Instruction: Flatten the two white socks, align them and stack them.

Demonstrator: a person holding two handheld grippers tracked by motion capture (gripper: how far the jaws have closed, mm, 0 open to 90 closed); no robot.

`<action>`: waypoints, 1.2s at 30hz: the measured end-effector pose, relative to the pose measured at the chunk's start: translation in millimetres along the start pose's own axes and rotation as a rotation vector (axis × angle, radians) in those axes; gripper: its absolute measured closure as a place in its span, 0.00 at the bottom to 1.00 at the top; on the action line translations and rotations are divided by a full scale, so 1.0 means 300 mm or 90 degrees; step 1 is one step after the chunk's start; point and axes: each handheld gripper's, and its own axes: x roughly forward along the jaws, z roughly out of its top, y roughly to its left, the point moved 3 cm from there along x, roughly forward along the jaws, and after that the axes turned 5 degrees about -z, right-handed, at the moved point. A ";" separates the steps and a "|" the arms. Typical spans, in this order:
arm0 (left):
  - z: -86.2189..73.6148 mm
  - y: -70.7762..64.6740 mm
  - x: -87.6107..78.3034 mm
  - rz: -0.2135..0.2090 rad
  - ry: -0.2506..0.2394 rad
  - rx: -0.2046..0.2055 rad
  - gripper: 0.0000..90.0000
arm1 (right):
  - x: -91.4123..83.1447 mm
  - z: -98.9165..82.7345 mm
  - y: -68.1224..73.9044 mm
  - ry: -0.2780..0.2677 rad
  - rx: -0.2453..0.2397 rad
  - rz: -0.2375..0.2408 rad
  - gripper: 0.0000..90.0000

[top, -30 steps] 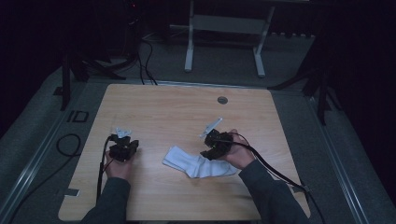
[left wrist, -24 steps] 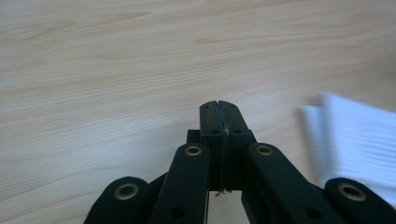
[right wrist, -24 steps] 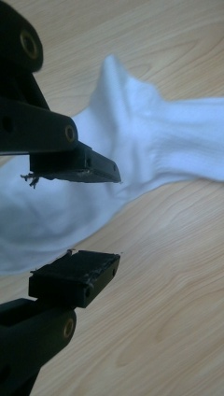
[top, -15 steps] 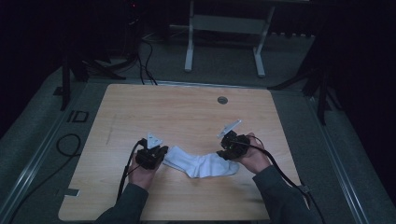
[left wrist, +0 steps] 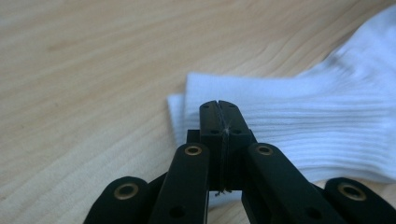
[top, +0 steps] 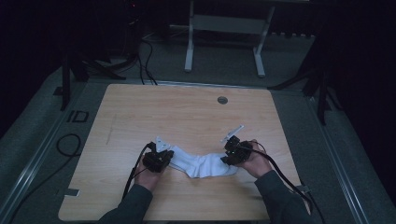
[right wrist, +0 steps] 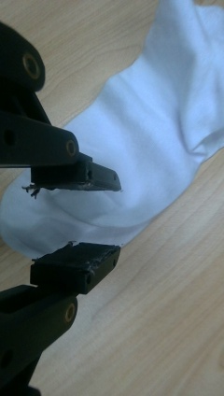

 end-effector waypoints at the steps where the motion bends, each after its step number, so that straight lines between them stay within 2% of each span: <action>1: -0.003 -0.002 0.004 -0.002 0.000 -0.003 1.00 | 0.005 -0.003 0.000 0.001 0.001 0.004 0.69; 4: -0.005 -0.005 0.005 0.004 0.006 0.006 1.00 | 0.021 -0.010 0.006 0.010 -0.001 0.016 0.72; 6: -0.007 -0.006 0.007 0.006 0.006 0.006 1.00 | 0.031 -0.015 0.009 0.018 -0.007 0.022 0.84; 8: -0.007 -0.006 0.007 0.007 0.007 0.008 1.00 | 0.031 -0.018 0.006 0.019 -0.012 0.013 0.95; 9: -0.008 -0.006 0.007 0.007 0.007 0.008 1.00 | 0.027 -0.019 0.002 0.014 -0.013 0.007 0.97; 15: -0.010 -0.001 0.007 0.006 0.007 0.004 1.00 | -0.020 -0.029 -0.029 0.005 -0.008 -0.009 0.98; 22: -0.011 0.002 0.008 0.002 0.007 0.001 1.00 | -0.052 -0.052 -0.073 0.000 0.012 -0.025 0.98; 29: -0.012 0.002 0.009 0.001 0.006 0.001 1.00 | -0.062 -0.059 -0.091 -0.003 0.018 -0.022 0.98; 36: -0.012 0.001 0.008 0.000 0.006 -0.003 1.00 | -0.046 -0.054 -0.084 -0.002 0.016 -0.010 0.95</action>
